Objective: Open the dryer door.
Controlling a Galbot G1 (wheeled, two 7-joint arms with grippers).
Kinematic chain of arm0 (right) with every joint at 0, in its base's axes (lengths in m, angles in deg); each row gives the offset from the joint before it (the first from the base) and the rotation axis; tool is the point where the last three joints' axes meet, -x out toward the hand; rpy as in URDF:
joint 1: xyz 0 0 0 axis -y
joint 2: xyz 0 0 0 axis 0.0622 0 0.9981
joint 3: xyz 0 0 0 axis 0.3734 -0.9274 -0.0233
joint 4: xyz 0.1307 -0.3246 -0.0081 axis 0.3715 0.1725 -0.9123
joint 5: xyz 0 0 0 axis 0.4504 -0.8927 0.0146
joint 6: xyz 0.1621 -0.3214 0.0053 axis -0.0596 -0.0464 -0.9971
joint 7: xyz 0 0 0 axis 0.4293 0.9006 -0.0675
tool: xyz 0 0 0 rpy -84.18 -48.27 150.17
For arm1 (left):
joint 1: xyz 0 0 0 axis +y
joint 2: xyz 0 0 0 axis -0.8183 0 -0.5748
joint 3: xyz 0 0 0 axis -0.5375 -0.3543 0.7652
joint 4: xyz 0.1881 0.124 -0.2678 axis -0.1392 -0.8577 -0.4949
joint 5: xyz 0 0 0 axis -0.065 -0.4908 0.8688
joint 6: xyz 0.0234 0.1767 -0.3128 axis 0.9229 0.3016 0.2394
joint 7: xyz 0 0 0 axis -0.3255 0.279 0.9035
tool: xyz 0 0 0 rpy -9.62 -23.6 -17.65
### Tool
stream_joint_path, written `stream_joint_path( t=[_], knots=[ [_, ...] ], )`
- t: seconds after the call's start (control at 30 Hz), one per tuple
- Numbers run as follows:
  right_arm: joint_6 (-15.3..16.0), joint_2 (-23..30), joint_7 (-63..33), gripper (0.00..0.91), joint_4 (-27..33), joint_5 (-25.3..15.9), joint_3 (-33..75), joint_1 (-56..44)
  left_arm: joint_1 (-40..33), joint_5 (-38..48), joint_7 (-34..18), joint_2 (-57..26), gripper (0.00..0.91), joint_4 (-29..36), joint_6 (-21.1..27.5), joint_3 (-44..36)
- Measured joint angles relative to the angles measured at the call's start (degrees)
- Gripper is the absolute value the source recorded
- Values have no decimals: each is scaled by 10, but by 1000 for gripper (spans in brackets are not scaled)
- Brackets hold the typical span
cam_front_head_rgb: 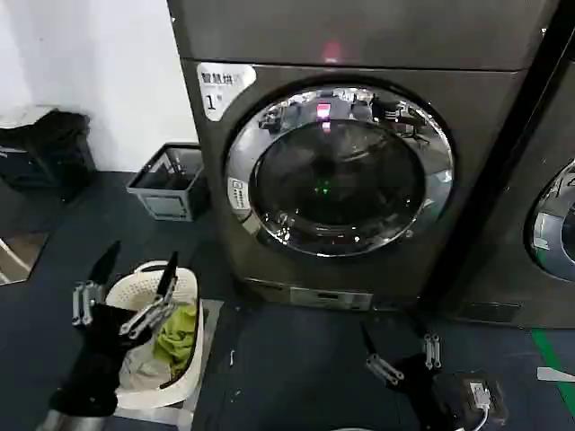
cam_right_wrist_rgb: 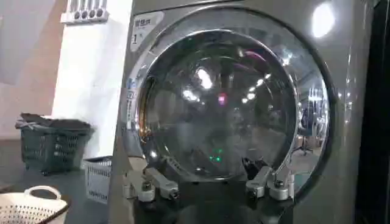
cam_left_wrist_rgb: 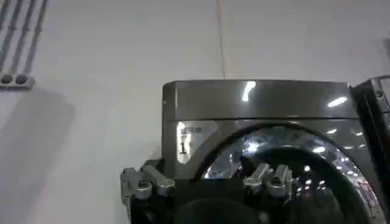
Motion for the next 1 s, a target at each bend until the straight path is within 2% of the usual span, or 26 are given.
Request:
stream_joint_path(
  t=[0.17,0.27,0.5,0.7,0.87,1.0],
  knots=[
    [55,-34,30,907,7,57,6,44,2,-5,0,0,907,0,5,-5],
    [83,-74,51,907,24,94,-5,92,8,-6,2,-2,907,0,5,-5],
    [111,-162,67,907,68,187,-45,214,17,8,0,-4,907,0,-1,-5],
    [134,-216,76,907,105,294,-100,322,18,13,0,-2,907,0,-7,-6],
    [143,-233,85,907,145,318,-165,427,11,21,-1,-7,907,0,-7,-2],
    [152,-228,87,907,180,312,-221,502,11,21,-6,-9,907,0,-13,0]
  ],
)
